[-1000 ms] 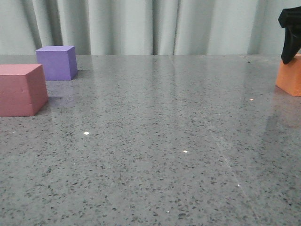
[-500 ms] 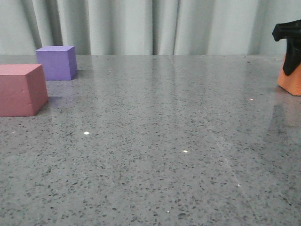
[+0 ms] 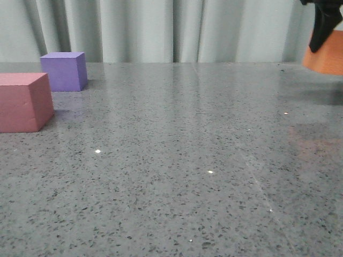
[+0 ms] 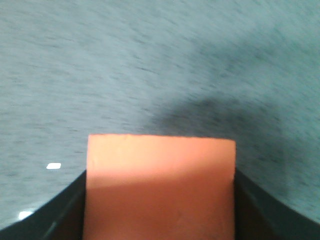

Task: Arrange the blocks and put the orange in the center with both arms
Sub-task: 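Carry the orange cube with the right gripper to the table center and lower it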

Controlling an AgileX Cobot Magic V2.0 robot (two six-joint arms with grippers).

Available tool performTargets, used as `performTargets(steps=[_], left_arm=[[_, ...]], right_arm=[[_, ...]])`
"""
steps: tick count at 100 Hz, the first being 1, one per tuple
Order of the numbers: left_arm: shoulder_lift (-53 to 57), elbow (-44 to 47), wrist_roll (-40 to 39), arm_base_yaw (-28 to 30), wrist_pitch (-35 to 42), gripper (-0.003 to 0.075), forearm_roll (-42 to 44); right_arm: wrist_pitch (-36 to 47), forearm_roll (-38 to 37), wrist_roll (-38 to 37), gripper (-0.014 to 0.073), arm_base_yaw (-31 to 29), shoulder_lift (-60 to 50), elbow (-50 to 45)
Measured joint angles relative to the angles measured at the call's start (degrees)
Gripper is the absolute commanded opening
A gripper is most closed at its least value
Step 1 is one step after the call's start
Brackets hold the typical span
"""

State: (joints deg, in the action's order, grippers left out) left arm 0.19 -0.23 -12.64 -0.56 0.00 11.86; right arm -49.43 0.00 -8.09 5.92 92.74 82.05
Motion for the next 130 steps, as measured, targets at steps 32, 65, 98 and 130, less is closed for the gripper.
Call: performTargets(steps=[32, 65, 98, 130], left_arm=[[0.0, 0.0, 0.0, 0.0, 0.0, -0.0019, 0.0], [0.0, 0.0, 0.0, 0.0, 0.0, -0.0019, 0.0], [0.0, 0.0, 0.0, 0.0, 0.0, -0.0019, 0.0], [0.0, 0.0, 0.0, 0.0, 0.0, -0.0019, 0.0]], right_arm=[[-1.3, 1.0, -7.3, 0.0195, 14.4, 2.7, 8.4], [-3.9, -9.9, -21.9, 0.0195, 26.2, 15.0, 18.7], [-6.9, -13.6, -29.5, 0.0195, 31.7, 24.5, 26.3], [-7.3, -14.1, -30.1, 0.0573, 32.6, 25.3, 26.9]])
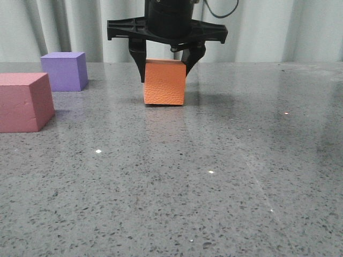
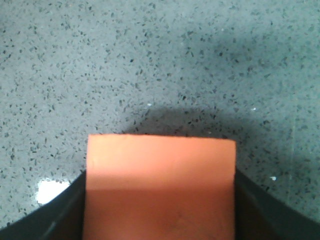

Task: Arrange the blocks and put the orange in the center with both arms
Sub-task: 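Carry the orange cube with the right gripper to the table center and lower it, then open the right gripper and lift it away from the orange cube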

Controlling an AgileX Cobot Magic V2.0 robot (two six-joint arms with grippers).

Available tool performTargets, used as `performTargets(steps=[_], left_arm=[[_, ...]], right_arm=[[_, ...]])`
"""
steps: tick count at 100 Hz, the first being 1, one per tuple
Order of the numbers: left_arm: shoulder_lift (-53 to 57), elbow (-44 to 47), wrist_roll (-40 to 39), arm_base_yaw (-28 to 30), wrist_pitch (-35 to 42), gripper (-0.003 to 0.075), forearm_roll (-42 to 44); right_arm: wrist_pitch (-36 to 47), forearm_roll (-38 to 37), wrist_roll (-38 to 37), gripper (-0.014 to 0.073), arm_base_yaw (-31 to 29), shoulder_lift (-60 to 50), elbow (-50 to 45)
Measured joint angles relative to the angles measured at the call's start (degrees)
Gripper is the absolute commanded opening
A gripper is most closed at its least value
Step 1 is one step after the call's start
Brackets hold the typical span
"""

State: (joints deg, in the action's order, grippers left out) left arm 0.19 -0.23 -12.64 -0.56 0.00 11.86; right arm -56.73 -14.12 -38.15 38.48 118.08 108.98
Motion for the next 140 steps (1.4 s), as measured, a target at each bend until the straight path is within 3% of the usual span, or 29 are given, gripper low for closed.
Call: performTargets(steps=[5, 14, 37, 63, 101, 113, 126, 140], left_arm=[[0.0, 0.0, 0.0, 0.0, 0.0, -0.0019, 0.0], [0.0, 0.0, 0.0, 0.0, 0.0, -0.0019, 0.0], [0.0, 0.0, 0.0, 0.0, 0.0, -0.0019, 0.0], [0.0, 0.0, 0.0, 0.0, 0.0, -0.0019, 0.0], [0.0, 0.0, 0.0, 0.0, 0.0, -0.0019, 0.0], [0.0, 0.0, 0.0, 0.0, 0.0, -0.0019, 0.0], [0.0, 0.0, 0.0, 0.0, 0.0, -0.0019, 0.0], [0.0, 0.0, 0.0, 0.0, 0.0, -0.0019, 0.0]], right_arm=[[-0.1, 0.5, 0.0, 0.0671, 0.0, 0.0, 0.0], [-0.5, 1.2, -0.1, 0.0634, 0.0, 0.0, 0.0], [-1.6, 2.0, 0.5, 0.0634, 0.0, 0.0, 3.0], [-2.6, 1.1, 8.2, 0.0634, -0.2, -5.3, 5.7], [-7.6, -1.9, 22.0, 0.0634, -11.1, -21.4, 5.7], [-8.2, -2.1, 24.9, 0.0633, -16.5, -28.1, 1.1], [-7.1, -2.4, 26.5, 0.0629, -22.0, -37.0, -10.1], [-2.2, -2.4, 26.8, 0.0505, -26.4, -49.6, -26.4]])
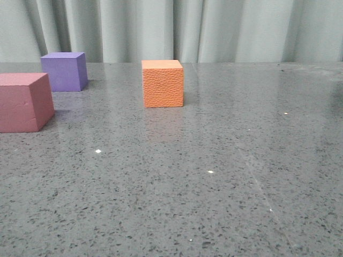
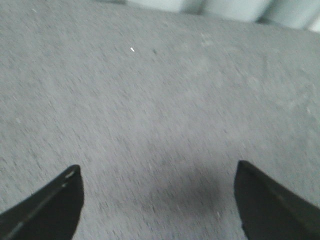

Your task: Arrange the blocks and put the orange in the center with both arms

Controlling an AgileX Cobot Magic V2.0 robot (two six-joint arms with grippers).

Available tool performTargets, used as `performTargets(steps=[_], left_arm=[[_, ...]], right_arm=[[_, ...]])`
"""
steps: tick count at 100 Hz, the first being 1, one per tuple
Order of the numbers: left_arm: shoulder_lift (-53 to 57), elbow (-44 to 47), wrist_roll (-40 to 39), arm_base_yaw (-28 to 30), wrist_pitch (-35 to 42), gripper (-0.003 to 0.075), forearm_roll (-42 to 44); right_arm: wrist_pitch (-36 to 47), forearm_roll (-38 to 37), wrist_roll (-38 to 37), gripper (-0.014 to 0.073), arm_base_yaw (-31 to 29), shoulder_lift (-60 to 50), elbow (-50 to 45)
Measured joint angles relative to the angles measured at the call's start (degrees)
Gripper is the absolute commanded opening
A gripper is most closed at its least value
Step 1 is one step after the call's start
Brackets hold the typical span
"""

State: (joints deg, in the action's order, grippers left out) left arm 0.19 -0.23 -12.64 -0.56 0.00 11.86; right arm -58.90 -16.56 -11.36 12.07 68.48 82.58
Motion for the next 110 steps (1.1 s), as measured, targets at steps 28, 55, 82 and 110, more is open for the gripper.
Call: performTargets(steps=[28, 55, 82, 110], left_arm=[[0.0, 0.0, 0.0, 0.0, 0.0, -0.0019, 0.0], [0.0, 0.0, 0.0, 0.0, 0.0, -0.0019, 0.0], [0.0, 0.0, 0.0, 0.0, 0.0, -0.0019, 0.0], [0.0, 0.0, 0.0, 0.0, 0.0, -0.0019, 0.0]], right_arm=[[8.2, 0.0, 0.2, -0.0015, -1.2, -22.6, -27.9], [6.6, 0.0, 0.2, -0.0067, -1.2, -33.7, -36.7], [5.1, 0.0, 0.2, -0.0067, -1.2, -34.5, -36.9], [13.3, -1.0, 0.2, -0.0067, -0.5, -35.7, -40.8]])
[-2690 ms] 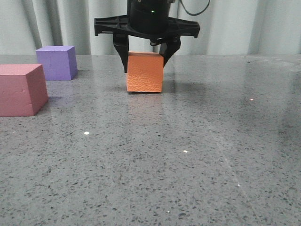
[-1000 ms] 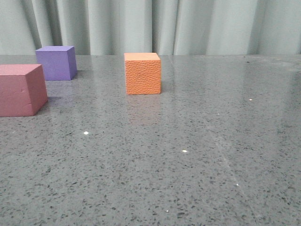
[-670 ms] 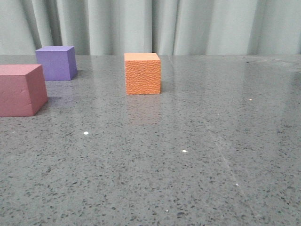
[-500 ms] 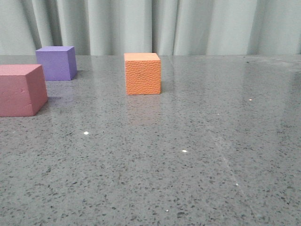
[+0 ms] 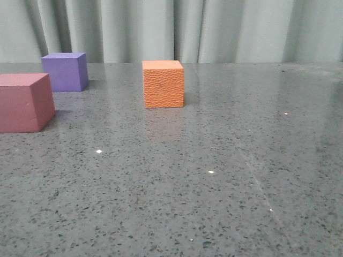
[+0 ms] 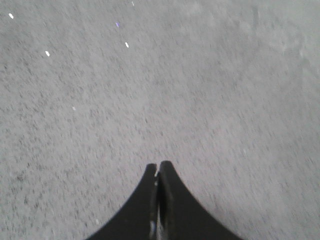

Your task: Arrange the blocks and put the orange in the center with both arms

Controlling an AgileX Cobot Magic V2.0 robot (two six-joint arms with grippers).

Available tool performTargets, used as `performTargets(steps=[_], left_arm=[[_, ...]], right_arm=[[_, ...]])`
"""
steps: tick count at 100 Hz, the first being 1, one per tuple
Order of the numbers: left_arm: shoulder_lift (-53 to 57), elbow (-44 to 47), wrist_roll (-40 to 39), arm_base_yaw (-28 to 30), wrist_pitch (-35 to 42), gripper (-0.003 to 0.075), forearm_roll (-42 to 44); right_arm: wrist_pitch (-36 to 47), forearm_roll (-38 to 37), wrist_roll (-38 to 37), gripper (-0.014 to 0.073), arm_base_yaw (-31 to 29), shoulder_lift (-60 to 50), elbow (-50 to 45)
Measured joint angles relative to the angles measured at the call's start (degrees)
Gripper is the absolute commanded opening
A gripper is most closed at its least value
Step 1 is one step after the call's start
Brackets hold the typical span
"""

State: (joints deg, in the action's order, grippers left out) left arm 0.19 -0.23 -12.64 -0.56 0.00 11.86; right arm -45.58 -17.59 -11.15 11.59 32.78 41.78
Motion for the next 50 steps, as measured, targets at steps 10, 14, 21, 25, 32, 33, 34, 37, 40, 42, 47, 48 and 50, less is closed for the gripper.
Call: performTargets(steps=[10, 14, 21, 25, 32, 33, 34, 37, 40, 42, 47, 48, 50], left_arm=[[0.0, 0.0, 0.0, 0.0, 0.0, -0.0019, 0.0], [0.0, 0.0, 0.0, 0.0, 0.0, -0.0019, 0.0], [0.0, 0.0, 0.0, 0.0, 0.0, -0.0019, 0.0], [0.0, 0.0, 0.0, 0.0, 0.0, -0.0019, 0.0], [0.0, 0.0, 0.0, 0.0, 0.0, -0.0019, 0.0], [0.0, 0.0, 0.0, 0.0, 0.0, -0.0019, 0.0], [0.0, 0.0, 0.0, 0.0, 0.0, -0.0019, 0.0], [0.0, 0.0, 0.0, 0.0, 0.0, -0.0019, 0.0], [0.0, 0.0, 0.0, 0.0, 0.0, -0.0019, 0.0], [0.0, 0.0, 0.0, 0.0, 0.0, -0.0019, 0.0], [0.0, 0.0, 0.0, 0.0, 0.0, -0.0019, 0.0], [0.0, 0.0, 0.0, 0.0, 0.0, -0.0019, 0.0], [0.0, 0.0, 0.0, 0.0, 0.0, -0.0019, 0.0]], right_arm=[[9.5, -0.3, 0.0, -0.0067, 0.0, -3.6, -6.3], [12.6, -0.3, 0.0, -0.0067, 0.0, -5.6, -9.5], [18.2, 0.0, 0.0, -0.0067, 0.0, -9.4, -15.0], [20.6, 0.5, 0.0, -0.0067, 0.0, -11.5, -18.2], [23.7, 2.4, 0.0, -0.0067, -0.6, -15.8, -23.1], [24.0, 3.0, 0.0, -0.0067, -0.6, -16.7, -23.6], [24.5, 3.3, 0.2, -0.0067, -0.8, -17.1, -24.5], [25.3, 4.8, 0.2, -0.0067, -1.6, -19.1, -26.3], [26.0, 6.0, 0.4, -0.0067, -2.3, -20.5, -28.1], [26.6, 6.7, 0.6, -0.0067, -2.9, -21.6, -29.3], [27.9, 8.2, 0.8, -0.0067, -4.4, -23.8, -32.1], [28.3, 8.4, 0.8, -0.0067, -4.6, -24.1, -32.8], [28.8, 8.9, 1.0, -0.0067, -5.1, -25.0, -33.9]])
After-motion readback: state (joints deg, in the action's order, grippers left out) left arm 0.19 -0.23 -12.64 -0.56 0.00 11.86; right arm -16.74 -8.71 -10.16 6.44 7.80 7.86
